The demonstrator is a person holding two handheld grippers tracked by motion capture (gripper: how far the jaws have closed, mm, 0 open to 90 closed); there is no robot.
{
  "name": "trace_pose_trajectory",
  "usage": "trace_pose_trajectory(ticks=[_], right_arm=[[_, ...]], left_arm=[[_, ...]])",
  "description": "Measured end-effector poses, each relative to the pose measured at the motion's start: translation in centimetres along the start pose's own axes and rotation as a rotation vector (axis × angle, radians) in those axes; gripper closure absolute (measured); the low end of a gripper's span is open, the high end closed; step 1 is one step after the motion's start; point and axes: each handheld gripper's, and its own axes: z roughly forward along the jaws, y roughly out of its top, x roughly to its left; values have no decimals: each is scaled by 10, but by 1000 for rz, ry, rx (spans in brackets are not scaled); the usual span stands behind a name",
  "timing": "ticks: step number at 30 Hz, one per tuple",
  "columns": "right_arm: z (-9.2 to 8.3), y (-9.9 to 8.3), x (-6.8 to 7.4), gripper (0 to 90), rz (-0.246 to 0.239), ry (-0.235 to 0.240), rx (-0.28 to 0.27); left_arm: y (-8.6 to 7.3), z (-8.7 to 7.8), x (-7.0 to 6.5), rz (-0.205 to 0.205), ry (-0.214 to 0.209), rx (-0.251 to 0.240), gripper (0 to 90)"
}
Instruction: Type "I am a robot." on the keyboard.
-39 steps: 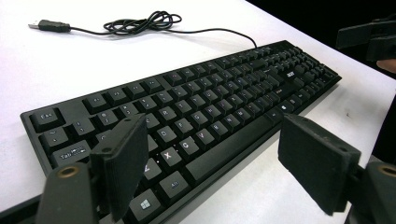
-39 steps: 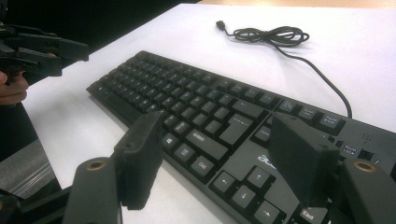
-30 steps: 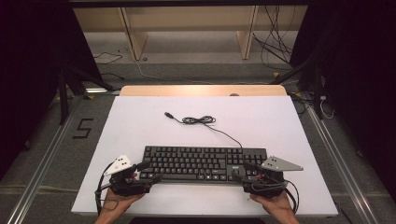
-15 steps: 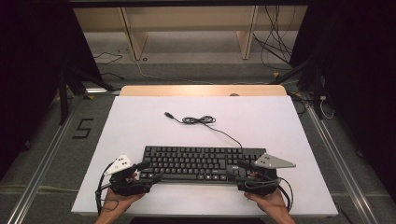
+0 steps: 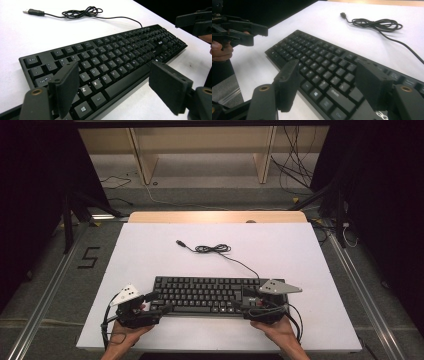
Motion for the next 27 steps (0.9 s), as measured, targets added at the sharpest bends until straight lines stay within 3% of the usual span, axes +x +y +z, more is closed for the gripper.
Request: trace_pose_trajectory(ticks=[27], right_arm=[[46, 19, 8, 409, -4, 37, 60]], left_arm=[[0, 0, 4, -16, 27, 6, 249]])
